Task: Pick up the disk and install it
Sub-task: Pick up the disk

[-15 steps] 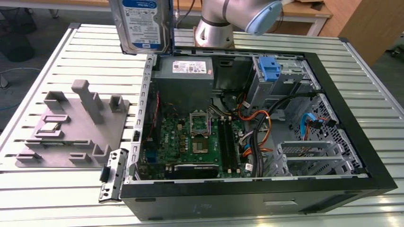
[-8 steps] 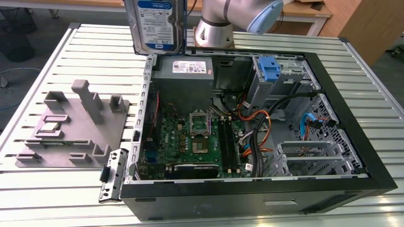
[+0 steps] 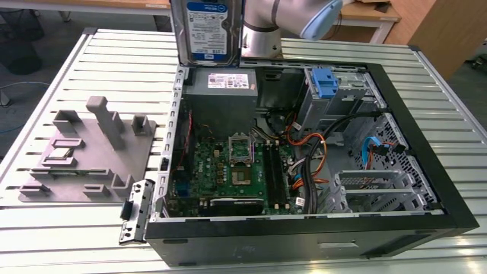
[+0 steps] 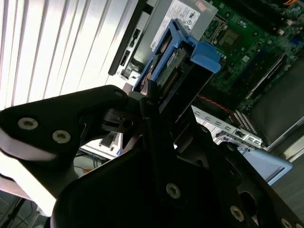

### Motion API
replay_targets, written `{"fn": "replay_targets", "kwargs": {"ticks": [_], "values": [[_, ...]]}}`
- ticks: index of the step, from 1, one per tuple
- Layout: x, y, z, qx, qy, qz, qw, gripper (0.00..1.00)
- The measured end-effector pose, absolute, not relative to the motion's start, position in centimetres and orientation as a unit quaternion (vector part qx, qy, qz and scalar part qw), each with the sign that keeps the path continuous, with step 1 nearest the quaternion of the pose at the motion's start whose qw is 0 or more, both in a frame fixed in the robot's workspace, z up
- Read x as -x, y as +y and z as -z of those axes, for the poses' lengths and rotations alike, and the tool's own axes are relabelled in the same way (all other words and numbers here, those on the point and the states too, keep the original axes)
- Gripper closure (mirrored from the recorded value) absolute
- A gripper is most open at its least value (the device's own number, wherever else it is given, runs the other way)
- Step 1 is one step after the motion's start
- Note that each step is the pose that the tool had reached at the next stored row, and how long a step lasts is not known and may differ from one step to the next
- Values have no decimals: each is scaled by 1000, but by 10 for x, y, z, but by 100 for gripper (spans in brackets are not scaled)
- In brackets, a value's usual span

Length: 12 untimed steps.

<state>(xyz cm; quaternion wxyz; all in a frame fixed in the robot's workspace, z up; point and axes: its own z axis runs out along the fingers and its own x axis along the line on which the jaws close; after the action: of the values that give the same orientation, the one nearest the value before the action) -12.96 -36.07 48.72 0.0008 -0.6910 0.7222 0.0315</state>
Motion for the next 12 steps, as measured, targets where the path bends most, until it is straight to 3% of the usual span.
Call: {"fn": "replay_targets", "kwargs": {"ticks": [12], "values": [[79, -361, -487, 691, 722, -31, 1, 65]]}}
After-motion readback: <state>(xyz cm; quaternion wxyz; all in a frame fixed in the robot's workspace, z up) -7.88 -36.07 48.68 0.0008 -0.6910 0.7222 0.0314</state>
